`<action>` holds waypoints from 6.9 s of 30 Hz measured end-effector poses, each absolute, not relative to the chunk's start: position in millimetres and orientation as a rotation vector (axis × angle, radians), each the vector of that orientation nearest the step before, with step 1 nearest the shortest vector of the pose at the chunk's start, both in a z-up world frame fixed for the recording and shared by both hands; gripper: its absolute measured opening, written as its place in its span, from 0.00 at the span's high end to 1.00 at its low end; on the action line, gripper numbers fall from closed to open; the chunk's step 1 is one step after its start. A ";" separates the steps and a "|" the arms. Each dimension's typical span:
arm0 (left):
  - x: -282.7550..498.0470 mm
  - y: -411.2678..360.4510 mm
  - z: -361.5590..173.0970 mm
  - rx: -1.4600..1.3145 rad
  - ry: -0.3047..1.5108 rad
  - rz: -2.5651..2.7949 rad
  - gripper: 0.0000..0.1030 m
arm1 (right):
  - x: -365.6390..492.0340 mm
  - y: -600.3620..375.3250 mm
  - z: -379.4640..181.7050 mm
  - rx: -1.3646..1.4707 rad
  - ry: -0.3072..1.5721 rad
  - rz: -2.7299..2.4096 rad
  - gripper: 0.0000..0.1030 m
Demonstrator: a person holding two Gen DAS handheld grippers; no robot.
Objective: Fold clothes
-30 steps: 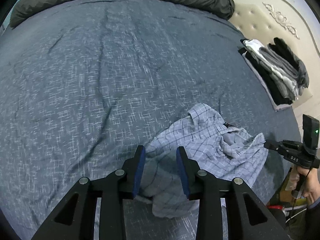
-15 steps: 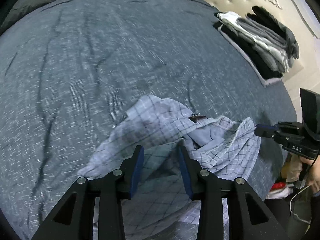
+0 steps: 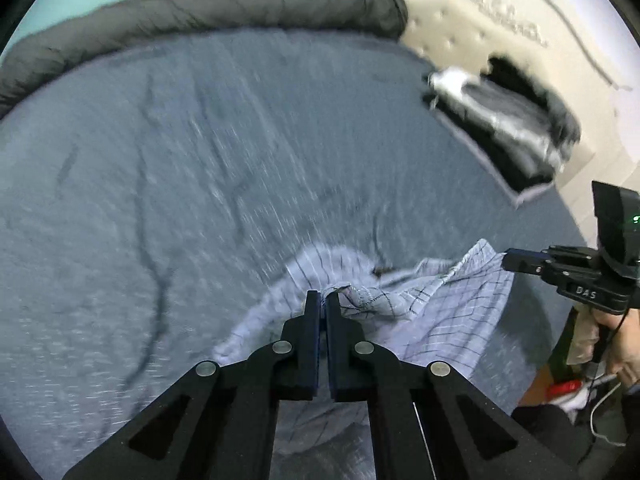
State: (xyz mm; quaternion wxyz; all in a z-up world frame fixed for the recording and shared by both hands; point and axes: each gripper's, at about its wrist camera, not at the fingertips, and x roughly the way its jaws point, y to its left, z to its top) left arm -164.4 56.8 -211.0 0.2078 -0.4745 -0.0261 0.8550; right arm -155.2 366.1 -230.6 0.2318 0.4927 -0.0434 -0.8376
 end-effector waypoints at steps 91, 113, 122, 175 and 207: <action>-143.6 -93.0 -249.4 -1.364 -0.465 2.507 0.98 | -199.4 314.4 -250.0 1.364 0.011 -2.379 0.99; -152.6 -123.6 -292.6 -1.521 -0.671 2.502 0.70 | -198.1 305.7 -260.1 1.314 0.082 -2.326 0.99; -139.9 -99.7 -273.7 -1.465 -0.378 2.527 0.64 | -195.5 302.9 -260.6 1.321 0.066 -2.325 0.99; -145.6 -50.4 -290.3 -1.450 0.160 2.470 0.93 | -190.1 310.5 -255.0 1.304 0.013 -2.320 0.99; -41.5 -80.3 22.6 -0.818 -0.017 2.797 0.94 | -107.9 333.1 22.0 0.611 -0.047 -2.487 1.00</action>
